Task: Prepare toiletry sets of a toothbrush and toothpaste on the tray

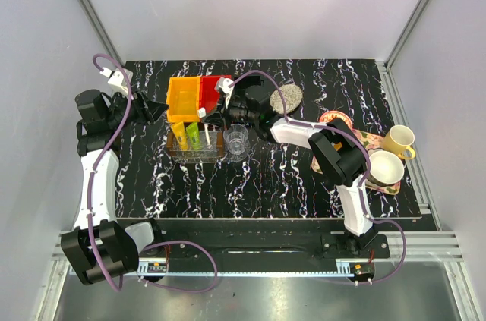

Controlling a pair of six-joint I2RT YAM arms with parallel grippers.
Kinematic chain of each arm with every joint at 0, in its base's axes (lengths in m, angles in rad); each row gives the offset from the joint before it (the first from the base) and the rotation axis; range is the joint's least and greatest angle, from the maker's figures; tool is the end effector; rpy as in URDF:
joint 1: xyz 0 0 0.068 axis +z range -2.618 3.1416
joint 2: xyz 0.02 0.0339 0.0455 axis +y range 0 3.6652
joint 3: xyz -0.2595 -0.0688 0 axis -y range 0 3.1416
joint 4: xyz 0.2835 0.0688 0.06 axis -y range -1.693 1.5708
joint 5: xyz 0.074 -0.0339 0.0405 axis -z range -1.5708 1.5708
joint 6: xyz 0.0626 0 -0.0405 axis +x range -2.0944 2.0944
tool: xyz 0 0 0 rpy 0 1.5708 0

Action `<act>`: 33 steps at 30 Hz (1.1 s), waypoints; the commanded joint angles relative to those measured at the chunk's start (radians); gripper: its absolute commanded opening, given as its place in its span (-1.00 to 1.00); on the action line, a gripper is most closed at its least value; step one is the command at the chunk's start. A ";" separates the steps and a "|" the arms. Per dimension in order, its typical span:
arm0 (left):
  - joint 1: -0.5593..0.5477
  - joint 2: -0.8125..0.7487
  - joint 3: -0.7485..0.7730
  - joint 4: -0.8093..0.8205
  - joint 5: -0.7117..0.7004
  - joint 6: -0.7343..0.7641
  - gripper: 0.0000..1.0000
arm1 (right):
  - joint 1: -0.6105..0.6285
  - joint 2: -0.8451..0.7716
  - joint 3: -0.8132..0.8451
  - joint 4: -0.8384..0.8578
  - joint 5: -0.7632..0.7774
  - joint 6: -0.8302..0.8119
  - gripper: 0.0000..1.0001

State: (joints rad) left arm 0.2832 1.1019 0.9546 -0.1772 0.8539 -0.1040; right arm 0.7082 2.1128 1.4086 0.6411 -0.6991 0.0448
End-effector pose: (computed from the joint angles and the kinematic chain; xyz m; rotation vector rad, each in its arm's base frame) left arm 0.3023 0.0388 0.3260 0.2239 1.8199 -0.6776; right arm 0.3767 0.3756 0.1903 -1.0725 1.3779 1.1303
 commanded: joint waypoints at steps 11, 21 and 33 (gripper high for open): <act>0.010 0.001 -0.008 0.051 0.031 -0.005 -0.03 | 0.017 -0.001 -0.008 0.046 0.007 -0.036 -1.00; 0.014 0.006 -0.010 0.061 0.033 -0.013 -0.03 | 0.017 -0.013 -0.026 0.048 0.012 -0.039 -1.00; 0.014 0.006 -0.011 0.062 0.036 -0.014 -0.02 | 0.017 -0.007 -0.025 0.057 0.013 -0.039 -1.00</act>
State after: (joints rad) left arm 0.2901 1.1030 0.9455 -0.1631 0.8619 -0.1112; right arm 0.7136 2.1128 1.3861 0.6552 -0.6975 0.0223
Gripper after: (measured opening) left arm 0.489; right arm 0.028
